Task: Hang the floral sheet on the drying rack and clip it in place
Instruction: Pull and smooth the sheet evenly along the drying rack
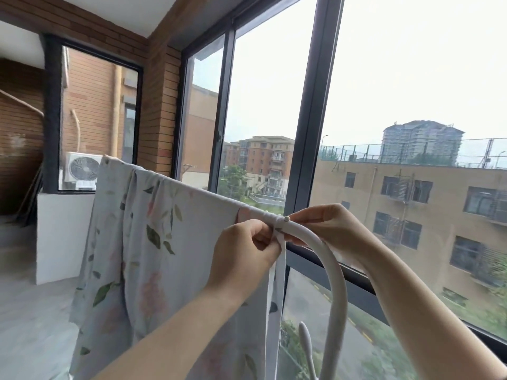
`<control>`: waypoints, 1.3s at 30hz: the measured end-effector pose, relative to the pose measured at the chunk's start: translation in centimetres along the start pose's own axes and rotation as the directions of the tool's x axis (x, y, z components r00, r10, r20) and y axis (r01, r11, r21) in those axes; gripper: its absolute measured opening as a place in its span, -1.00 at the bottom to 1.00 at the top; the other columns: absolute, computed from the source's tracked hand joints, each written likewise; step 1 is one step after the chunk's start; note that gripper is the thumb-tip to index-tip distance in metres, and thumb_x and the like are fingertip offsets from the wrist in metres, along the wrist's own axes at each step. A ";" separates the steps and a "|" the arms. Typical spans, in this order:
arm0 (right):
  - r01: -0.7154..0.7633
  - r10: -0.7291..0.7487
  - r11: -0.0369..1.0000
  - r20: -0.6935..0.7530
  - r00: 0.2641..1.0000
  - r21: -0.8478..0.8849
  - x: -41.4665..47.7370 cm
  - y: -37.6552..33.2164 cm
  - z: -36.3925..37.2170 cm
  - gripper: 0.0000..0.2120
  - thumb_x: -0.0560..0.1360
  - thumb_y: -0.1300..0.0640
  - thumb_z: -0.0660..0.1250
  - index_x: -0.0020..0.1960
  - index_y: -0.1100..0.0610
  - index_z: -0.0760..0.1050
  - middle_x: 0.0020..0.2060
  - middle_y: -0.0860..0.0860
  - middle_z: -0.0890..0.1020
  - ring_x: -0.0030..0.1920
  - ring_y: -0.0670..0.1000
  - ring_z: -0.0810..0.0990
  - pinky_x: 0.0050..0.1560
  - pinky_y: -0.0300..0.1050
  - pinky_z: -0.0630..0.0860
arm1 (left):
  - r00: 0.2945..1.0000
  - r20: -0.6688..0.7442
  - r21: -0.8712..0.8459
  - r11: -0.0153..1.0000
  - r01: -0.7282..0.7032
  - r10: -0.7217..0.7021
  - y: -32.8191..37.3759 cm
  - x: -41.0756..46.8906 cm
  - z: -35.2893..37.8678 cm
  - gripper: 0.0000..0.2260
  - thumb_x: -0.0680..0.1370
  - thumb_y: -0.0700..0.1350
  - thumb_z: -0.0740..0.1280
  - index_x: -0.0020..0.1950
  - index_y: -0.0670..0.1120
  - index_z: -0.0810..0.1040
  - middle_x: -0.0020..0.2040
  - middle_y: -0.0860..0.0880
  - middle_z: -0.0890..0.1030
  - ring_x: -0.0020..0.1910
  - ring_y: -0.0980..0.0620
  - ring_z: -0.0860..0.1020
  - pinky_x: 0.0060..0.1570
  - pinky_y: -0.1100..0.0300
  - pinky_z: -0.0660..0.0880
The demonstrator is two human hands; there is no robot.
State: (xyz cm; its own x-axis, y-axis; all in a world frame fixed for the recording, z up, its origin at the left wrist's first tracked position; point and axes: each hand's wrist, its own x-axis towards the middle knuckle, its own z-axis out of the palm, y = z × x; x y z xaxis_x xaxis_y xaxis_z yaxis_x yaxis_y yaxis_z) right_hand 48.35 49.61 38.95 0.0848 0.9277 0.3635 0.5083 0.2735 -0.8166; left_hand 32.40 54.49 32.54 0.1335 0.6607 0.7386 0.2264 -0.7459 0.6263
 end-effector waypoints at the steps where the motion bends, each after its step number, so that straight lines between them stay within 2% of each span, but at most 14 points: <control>1: 0.055 -0.059 0.993 -0.029 0.998 -0.109 0.3 0.2 0.1 -0.90 0.36 0.18 0.52 -0.12 0.12 0.72 -0.25 0.06 0.73 -0.25 -0.06 0.67 -0.21 -0.18 0.65 | 1.000 -0.006 -0.009 1.000 -0.013 0.013 -0.1 0.1 -0.1 -0.87 0.45 -0.06 0.44 -0.29 -0.04 0.62 -0.39 0.09 0.63 -0.41 0.19 0.54 -0.35 0.30 0.48; 3: 0.180 -0.204 0.948 -0.067 0.977 -0.264 0.9 0.7 0.3 -0.94 0.35 0.18 0.54 -0.18 0.11 0.71 -0.34 -0.07 0.71 -0.29 -0.17 0.65 -0.21 -0.23 0.63 | 0.999 -0.016 -0.018 0.999 -0.030 0.030 -0.3 0.3 -0.4 -0.89 0.46 -0.10 0.42 -0.27 -0.04 0.64 -0.39 0.07 0.63 -0.40 0.17 0.54 -0.35 0.26 0.49; 6: 0.274 -0.328 0.907 -0.126 0.936 -0.319 1.4 1.0 0.3 -0.96 0.40 0.22 0.51 -0.20 0.11 0.70 -0.40 -0.22 0.67 -0.36 -0.30 0.60 -0.28 -0.45 0.48 | 0.997 -0.034 -0.029 0.997 -0.065 0.064 -0.2 0.7 -1.0 -0.91 0.48 -0.12 0.41 -0.22 -0.04 0.66 -0.37 0.09 0.63 -0.38 0.16 0.56 -0.32 0.31 0.49; 11: 0.320 -0.381 0.910 -0.225 0.897 -0.265 0.5 0.2 -0.1 -0.90 0.41 0.26 0.47 -0.18 0.07 0.69 -0.31 -0.09 0.72 -0.30 -0.16 0.66 -0.20 -0.36 0.56 | 0.993 -0.052 -0.052 0.992 -0.112 0.110 0.7 0.9 -2.0 -0.93 0.48 -0.13 0.42 -0.20 -0.04 0.67 -0.34 0.10 0.65 -0.36 0.17 0.58 -0.31 0.38 0.47; 14: 0.344 -0.419 0.889 -0.234 0.877 -0.304 -0.7 0.0 -0.6 -0.89 0.39 0.27 0.48 -0.20 0.07 0.69 -0.32 -0.06 0.71 -0.28 -0.10 0.68 -0.19 -0.29 0.61 | 0.994 -0.002 -0.066 0.991 -0.114 0.114 1.2 0.1 -2.2 -0.93 0.48 -0.15 0.42 -0.21 -0.05 0.66 -0.35 0.09 0.64 -0.37 0.17 0.57 -0.32 0.36 0.48; 18: 0.339 -0.416 0.880 -0.194 0.889 -0.334 -2.4 0.6 -1.3 -0.91 0.40 0.25 0.49 -0.20 0.07 0.70 -0.31 -0.07 0.71 -0.27 -0.11 0.68 -0.16 -0.27 0.61 | 0.991 0.086 -0.066 0.993 -0.100 0.105 1.8 -1.6 -1.7 -0.94 0.47 -0.15 0.43 -0.20 -0.06 0.67 -0.34 0.10 0.65 -0.35 0.18 0.58 -0.30 0.37 0.49; 21: 0.317 -0.401 0.867 -0.163 0.901 -0.384 -3.4 0.7 -1.9 -0.92 0.40 0.20 0.49 -0.19 0.04 0.70 -0.31 -0.11 0.71 -0.28 -0.18 0.66 -0.17 -0.35 0.57 | 0.989 0.105 -0.060 0.993 -0.100 0.106 2.2 -2.2 -1.2 -0.93 0.46 -0.16 0.44 -0.22 -0.06 0.66 -0.35 0.10 0.65 -0.37 0.20 0.57 -0.30 0.35 0.50; 26: 0.318 -0.406 0.847 -0.131 0.905 -0.427 -4.4 0.4 -3.0 -0.86 0.40 0.19 0.50 -0.24 -0.04 0.67 -0.32 -0.17 0.69 -0.27 -0.21 0.65 -0.19 -0.45 0.50 | 0.982 0.152 -0.094 0.991 -0.096 0.109 2.8 -2.8 -0.7 -0.94 0.46 -0.14 0.45 -0.21 -0.08 0.67 -0.32 0.07 0.66 -0.32 0.14 0.61 -0.24 0.21 0.58; 29: 0.295 -0.357 0.876 -0.102 0.929 -0.383 -4.3 0.1 -2.9 -0.86 0.45 0.20 0.44 -0.18 -0.03 0.69 -0.27 -0.16 0.71 -0.20 -0.18 0.67 -0.04 -0.26 0.58 | 0.989 0.132 -0.116 0.992 -0.044 0.059 2.3 -2.8 -1.2 -0.93 0.47 -0.07 0.45 -0.16 -0.05 0.67 -0.29 0.06 0.68 -0.27 0.09 0.64 -0.17 0.13 0.61; 31: 0.284 -0.338 0.896 -0.108 0.935 -0.342 -4.2 -0.4 -2.4 -0.85 0.49 0.16 0.36 -0.11 0.01 0.70 -0.24 -0.13 0.72 -0.16 -0.16 0.68 0.00 -0.14 0.61 | 0.995 0.098 -0.100 0.995 -0.020 0.030 1.8 -2.5 -1.8 -0.97 0.48 -0.10 0.43 -0.14 -0.02 0.67 -0.27 0.05 0.68 -0.26 0.10 0.65 -0.14 0.13 0.61; 32: 0.281 -0.339 0.895 -0.121 0.933 -0.346 -4.0 -0.6 -1.9 -0.86 0.49 0.09 0.35 -0.10 0.01 0.70 -0.25 -0.13 0.72 -0.18 -0.18 0.67 -0.04 -0.18 0.61 | 0.997 0.075 -0.070 0.997 -0.027 0.032 1.6 -2.3 -2.1 -0.95 0.49 -0.14 0.42 -0.13 0.00 0.66 -0.27 0.06 0.68 -0.25 0.12 0.64 -0.14 0.15 0.60; 34: 0.256 -0.355 0.862 -0.161 0.921 -0.437 -3.8 -1.1 -0.7 -0.83 0.45 -0.08 0.39 -0.17 -0.01 0.70 -0.32 -0.16 0.69 -0.25 -0.24 0.63 -0.25 -0.41 0.52 | 0.998 0.028 0.014 0.999 -0.051 0.051 1.2 -1.7 -2.7 -0.89 0.50 -0.19 0.40 -0.10 0.01 0.66 -0.24 0.10 0.68 -0.23 0.16 0.63 -0.13 0.20 0.60; 35: 0.223 -0.353 0.841 -0.189 0.916 -0.493 -3.7 -1.3 -0.1 -0.82 0.42 -0.11 0.42 -0.22 -0.03 0.69 -0.36 -0.18 0.67 -0.29 -0.25 0.62 -0.35 -0.44 0.47 | 0.998 0.007 0.051 0.997 -0.058 0.058 1.0 -1.2 -3.0 -0.89 0.50 -0.20 0.39 -0.09 0.01 0.66 -0.23 0.11 0.67 -0.22 0.17 0.63 -0.13 0.22 0.59; 39: 0.107 -0.320 0.811 -0.283 0.904 -0.576 -3.5 -1.9 1.5 -0.83 0.40 -0.02 0.43 -0.33 0.01 0.66 -0.45 -0.10 0.65 -0.37 -0.16 0.61 -0.36 -0.28 0.50 | 0.999 -0.027 0.087 0.995 -0.042 0.045 0.1 0.3 -4.3 -0.91 0.51 -0.18 0.37 -0.11 0.00 0.64 -0.23 0.10 0.67 -0.23 0.17 0.63 -0.14 0.22 0.60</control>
State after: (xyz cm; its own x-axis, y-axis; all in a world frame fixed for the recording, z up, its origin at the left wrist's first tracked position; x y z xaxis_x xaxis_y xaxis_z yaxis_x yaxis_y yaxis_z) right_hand 45.81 46.20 38.60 0.1560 0.6794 0.7170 0.9145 0.1750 -0.3648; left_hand 28.30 54.27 33.85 0.1173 0.6243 0.7723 0.3040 -0.7630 0.5705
